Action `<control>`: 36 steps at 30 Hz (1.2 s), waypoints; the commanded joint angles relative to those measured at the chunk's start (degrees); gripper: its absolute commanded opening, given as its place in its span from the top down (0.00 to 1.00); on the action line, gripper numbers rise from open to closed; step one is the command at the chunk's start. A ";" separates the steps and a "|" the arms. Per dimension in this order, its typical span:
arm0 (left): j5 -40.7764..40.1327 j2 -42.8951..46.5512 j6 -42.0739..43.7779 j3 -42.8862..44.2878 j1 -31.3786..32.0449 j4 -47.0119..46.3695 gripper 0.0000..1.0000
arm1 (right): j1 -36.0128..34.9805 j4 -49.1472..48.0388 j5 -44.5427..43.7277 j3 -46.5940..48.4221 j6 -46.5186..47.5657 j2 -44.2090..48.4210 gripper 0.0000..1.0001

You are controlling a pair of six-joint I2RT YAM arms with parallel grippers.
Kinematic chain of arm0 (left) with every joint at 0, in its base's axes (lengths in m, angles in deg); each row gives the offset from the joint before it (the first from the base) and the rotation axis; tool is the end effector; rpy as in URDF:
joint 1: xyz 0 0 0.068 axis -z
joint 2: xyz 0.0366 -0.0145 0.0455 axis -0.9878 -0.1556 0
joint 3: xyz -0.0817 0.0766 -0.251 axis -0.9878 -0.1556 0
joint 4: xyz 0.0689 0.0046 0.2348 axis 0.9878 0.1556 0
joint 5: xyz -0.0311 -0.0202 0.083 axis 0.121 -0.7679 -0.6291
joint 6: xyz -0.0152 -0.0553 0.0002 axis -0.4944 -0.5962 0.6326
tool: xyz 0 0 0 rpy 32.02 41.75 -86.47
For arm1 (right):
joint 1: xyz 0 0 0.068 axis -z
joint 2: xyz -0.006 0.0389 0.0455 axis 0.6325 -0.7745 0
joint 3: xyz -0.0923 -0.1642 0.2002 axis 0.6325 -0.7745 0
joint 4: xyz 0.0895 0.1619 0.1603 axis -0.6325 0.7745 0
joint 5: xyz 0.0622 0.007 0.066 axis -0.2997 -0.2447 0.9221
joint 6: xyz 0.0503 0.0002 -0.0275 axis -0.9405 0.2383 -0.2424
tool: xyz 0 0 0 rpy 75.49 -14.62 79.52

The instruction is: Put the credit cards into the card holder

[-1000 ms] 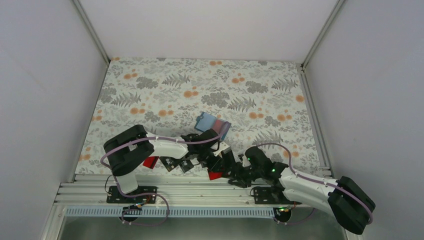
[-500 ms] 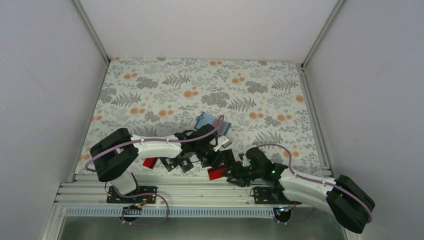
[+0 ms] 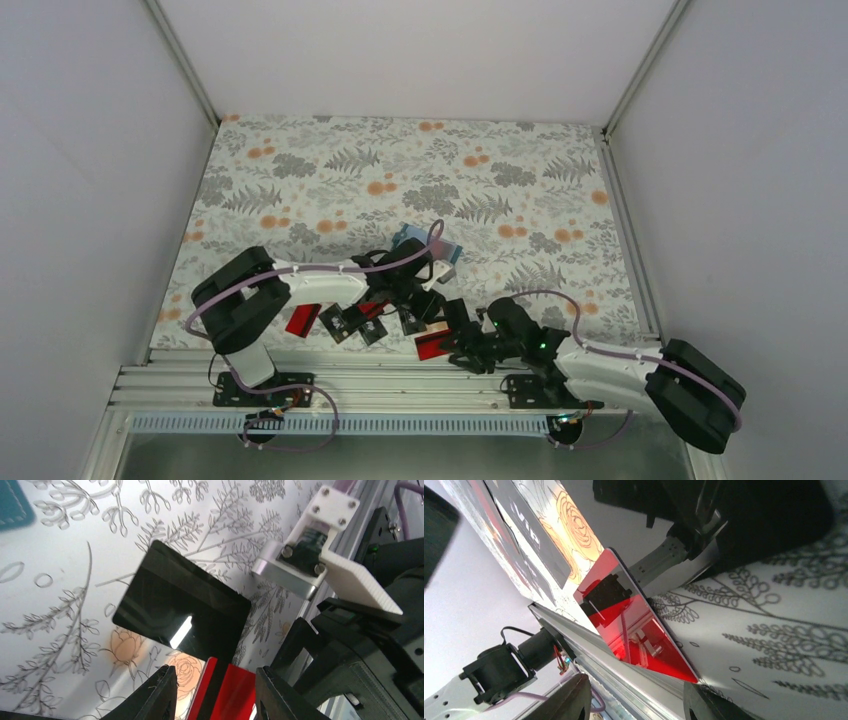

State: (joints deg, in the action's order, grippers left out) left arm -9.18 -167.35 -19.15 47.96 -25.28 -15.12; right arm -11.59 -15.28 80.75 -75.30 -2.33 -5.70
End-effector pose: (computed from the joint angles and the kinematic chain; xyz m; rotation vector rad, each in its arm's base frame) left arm 0.1645 -0.2738 0.1687 0.9512 2.5755 -1.0750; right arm 0.0670 0.1139 0.1111 -0.5835 -2.5915 -1.3171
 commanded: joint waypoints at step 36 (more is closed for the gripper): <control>0.76 -6.07 0.27 -3.78 3.21 1.81 0.78 | -3.34 -4.83 -7.77 1.09 -3.07 -5.28 0.55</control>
State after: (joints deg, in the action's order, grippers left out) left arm -9.77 -170.68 -18.85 45.21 -22.98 -14.38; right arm -14.35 -17.62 77.58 -74.41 -5.39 -8.52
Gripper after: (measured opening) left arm 0.216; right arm 0.452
